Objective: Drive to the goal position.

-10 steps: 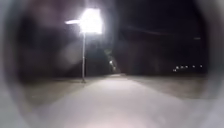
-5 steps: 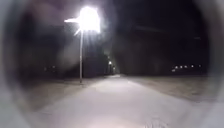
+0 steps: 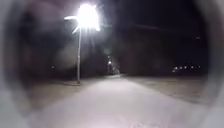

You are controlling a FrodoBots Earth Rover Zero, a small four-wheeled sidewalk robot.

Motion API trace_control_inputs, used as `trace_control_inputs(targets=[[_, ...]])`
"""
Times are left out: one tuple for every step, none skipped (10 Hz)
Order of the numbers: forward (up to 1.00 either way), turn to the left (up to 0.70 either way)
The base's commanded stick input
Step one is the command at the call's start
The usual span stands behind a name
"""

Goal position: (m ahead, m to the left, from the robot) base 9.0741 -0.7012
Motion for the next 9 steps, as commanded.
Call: trace_control_inputs(targets=[[0.7,0.0],[0.7,0.0],[0.7,0.0],[0.7,0.0],[0.7,0.0],[0.7,0.0],[0.7,0.0],[0.7,0.0],[0.7,0.0]])
